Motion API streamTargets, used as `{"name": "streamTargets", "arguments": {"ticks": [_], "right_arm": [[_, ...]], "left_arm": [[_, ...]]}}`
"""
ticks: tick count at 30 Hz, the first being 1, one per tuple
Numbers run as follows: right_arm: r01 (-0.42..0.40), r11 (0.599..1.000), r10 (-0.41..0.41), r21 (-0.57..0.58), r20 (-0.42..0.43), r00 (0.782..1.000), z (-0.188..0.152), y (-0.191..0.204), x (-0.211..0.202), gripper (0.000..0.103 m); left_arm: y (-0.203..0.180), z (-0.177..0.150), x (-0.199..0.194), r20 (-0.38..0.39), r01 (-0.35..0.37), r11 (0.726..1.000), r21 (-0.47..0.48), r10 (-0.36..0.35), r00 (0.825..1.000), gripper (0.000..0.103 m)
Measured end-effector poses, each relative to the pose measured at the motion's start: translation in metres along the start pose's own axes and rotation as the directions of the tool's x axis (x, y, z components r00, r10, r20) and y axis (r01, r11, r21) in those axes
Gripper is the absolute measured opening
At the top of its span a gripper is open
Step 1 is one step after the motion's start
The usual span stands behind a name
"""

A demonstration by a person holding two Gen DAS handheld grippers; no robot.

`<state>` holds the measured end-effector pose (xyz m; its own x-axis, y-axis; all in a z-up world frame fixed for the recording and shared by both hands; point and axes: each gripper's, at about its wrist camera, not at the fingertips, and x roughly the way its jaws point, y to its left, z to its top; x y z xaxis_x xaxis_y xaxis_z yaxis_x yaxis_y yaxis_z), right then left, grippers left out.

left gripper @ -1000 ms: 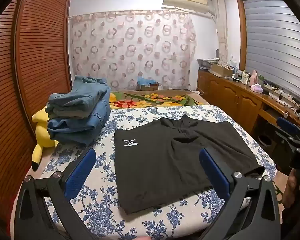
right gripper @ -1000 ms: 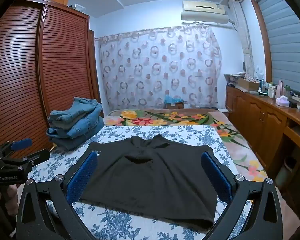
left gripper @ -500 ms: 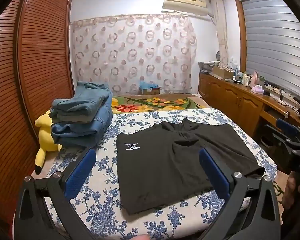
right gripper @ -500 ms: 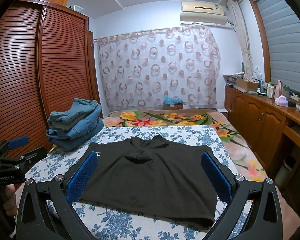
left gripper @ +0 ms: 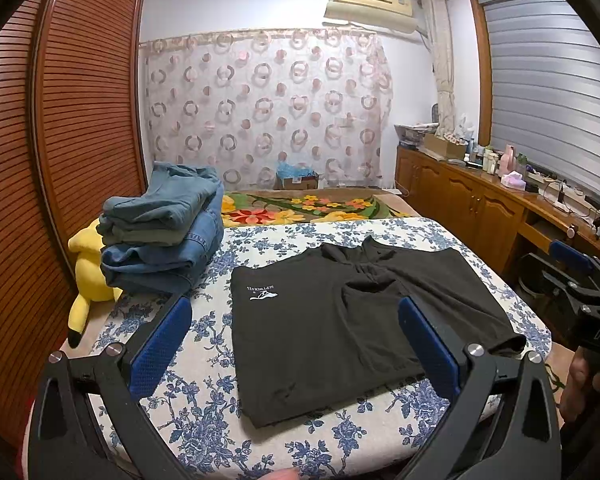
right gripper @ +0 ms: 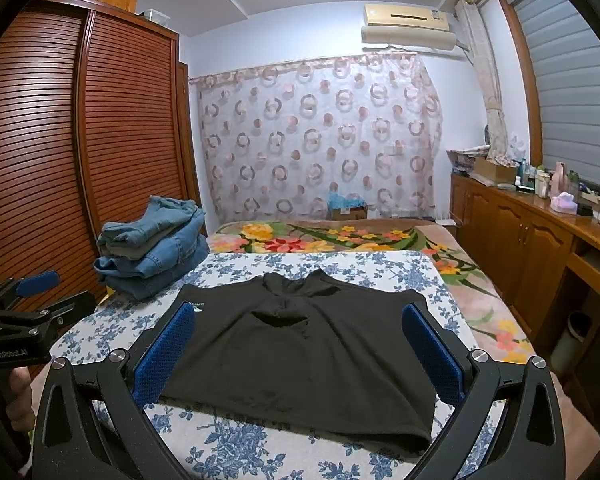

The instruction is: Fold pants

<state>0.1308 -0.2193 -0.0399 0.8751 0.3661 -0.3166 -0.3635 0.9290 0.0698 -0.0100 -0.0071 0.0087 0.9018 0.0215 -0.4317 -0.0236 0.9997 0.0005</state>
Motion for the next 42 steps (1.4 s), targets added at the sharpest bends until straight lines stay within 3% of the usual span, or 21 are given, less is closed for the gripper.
{"name": "streamTargets", "arguments": {"ticks": [42], "right_arm": [[-0.004, 1.000, 0.004, 0.004, 0.012, 1.000, -0.0011, 0.0044, -0.0010, 0.103]], "left_arm": [[-0.0045, 0.0015, -0.0043, 0.008, 0.004, 1.000, 0.001, -0.004, 1.000, 0.103]]}}
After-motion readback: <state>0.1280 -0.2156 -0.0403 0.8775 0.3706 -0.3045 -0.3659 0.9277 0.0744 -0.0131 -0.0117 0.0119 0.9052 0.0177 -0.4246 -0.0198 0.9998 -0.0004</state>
